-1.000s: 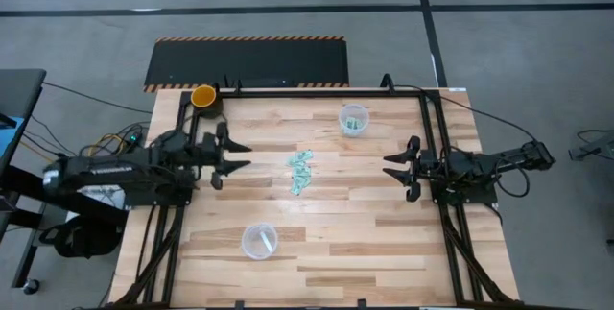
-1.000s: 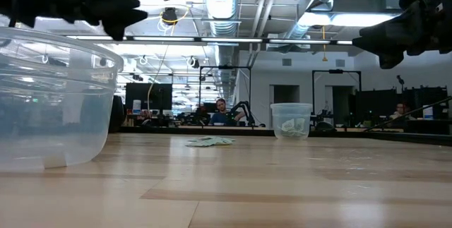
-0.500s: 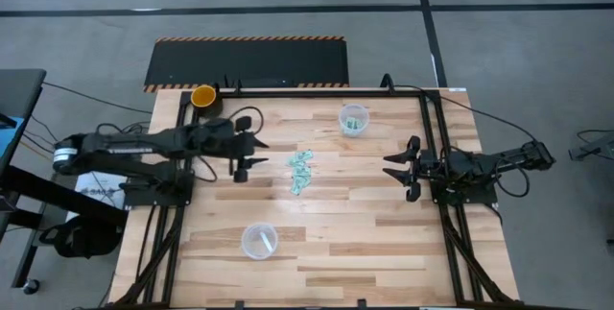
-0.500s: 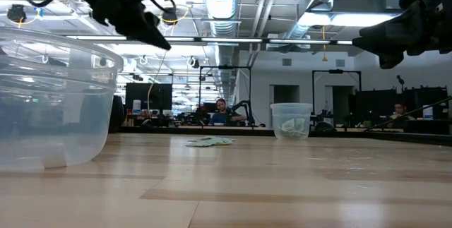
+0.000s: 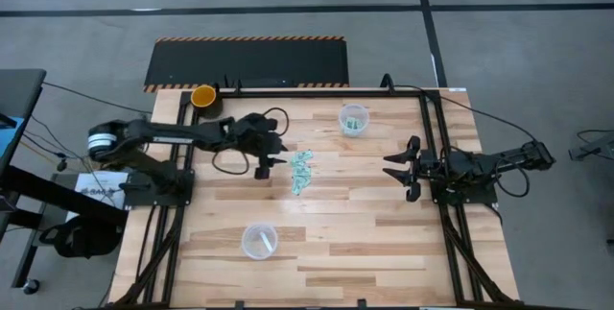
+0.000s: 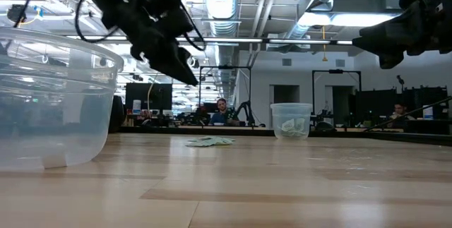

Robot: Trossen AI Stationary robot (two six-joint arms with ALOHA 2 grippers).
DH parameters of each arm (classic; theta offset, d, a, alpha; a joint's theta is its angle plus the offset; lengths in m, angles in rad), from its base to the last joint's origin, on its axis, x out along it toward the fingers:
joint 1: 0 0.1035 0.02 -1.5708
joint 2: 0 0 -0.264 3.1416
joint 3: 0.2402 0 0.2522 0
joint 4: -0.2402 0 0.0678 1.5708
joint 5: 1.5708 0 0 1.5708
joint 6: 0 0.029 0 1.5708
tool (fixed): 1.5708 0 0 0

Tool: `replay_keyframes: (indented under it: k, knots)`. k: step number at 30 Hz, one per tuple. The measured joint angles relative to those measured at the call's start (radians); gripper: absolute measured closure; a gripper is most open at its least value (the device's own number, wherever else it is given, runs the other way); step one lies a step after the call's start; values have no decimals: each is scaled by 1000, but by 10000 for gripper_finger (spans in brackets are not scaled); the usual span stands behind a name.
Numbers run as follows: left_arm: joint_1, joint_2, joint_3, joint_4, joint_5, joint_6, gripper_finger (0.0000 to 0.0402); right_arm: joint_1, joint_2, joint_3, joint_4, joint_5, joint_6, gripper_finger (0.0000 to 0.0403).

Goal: Pick and place Stevia / Truvia into bins
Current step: Put the stevia packet into the bottom container

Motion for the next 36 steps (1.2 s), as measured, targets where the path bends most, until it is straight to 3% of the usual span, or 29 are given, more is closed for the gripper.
replay_keyframes:
  k: [5, 13, 36]
  knots:
    - [21, 113, 0, 96, 34, -4, 239, 0, 0, 0, 0, 0, 0, 243]
    - [30, 208, 0, 116, 52, -3, 239, 0, 0, 0, 0, 0, 0, 243]
    - [34, 225, -2, 120, -14, 27, 239, 0, 0, 0, 0, 0, 0, 243]
